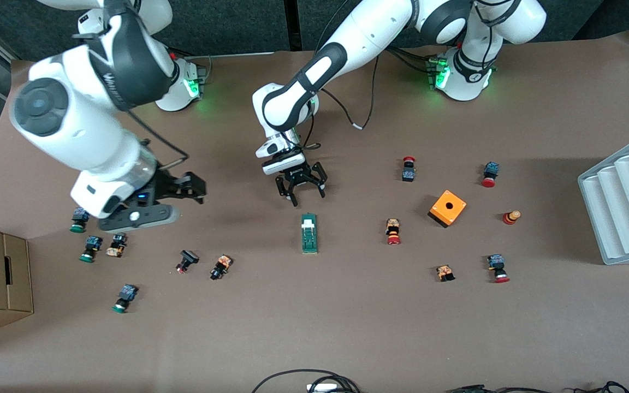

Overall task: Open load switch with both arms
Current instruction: 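Open the right gripper and lift it away from the switch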

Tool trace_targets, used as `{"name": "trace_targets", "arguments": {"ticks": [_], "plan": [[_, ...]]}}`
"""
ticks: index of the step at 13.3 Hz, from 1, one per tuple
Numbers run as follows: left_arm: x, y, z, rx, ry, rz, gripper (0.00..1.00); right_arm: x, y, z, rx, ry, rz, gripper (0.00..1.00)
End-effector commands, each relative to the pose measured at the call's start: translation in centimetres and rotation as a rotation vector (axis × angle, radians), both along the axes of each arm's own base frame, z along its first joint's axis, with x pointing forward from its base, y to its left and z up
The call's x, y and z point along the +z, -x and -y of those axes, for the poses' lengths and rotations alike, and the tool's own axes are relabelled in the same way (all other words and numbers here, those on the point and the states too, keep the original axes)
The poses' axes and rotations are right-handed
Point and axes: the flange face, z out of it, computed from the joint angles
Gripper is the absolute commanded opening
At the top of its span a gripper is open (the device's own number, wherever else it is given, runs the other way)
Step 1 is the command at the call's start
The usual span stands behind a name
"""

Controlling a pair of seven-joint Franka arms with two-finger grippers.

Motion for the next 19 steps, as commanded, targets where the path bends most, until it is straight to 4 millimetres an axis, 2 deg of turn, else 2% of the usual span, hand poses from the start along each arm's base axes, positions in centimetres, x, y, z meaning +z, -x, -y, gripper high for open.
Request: {"name": "trace_targets", "arguments": {"ticks": [1, 3, 4, 7, 8, 9, 11, 14, 17, 19], "plan": [[3.2, -1.1, -0.3, -0.033, -0.048, -0.095, 1.00, 0.9, 0.9, 3.4, -0.060, -0.002, -0.040, 1.00], [5.0, -2.3, -0.9, -0.046, -0.075, -0.149, 1.00, 1.2, 0.7, 5.6, -0.083, 0.040, -0.038, 1.00], [5.7, -2.3, -0.9, -0.062, -0.091, -0.181, 1.00, 1.3, 0.6, 6.0, -0.085, 0.064, -0.031, 1.00], [9.3, -4.3, -1.8, -0.103, -0.118, -0.312, 1.00, 1.1, 0.5, 8.5, -0.108, 0.116, -0.047, 1.00], [10.7, -5.4, -2.4, -0.116, -0.121, -0.348, 1.00, 0.9, 0.5, 10.0, -0.128, 0.111, -0.047, 1.00], [12.0, -5.6, -2.5, -0.141, -0.127, -0.380, 1.00, 0.6, 0.3, 11.6, -0.150, 0.101, -0.042, 1.00], [14.6, -7.6, -4.0, -0.146, -0.108, -0.433, 1.00, 0.6, 0.2, 13.4, -0.176, 0.084, -0.021, 1.00], [18.1, -10.2, -6.4, -0.176, -0.065, -0.550, 1.00, 0.9, 0.2, 14.2, -0.187, 0.076, -0.020, 1.00], [21.5, -13.0, -9.6, -0.214, -0.002, -0.665, 1.00, 0.9, 0.1, 13.5, -0.181, 0.079, -0.028, 1.00], [23.9, -15.3, -12.4, -0.234, 0.048, -0.712, 1.00, 1.2, 0.2, 13.4, -0.177, 0.078, -0.024, 1.00]]}}
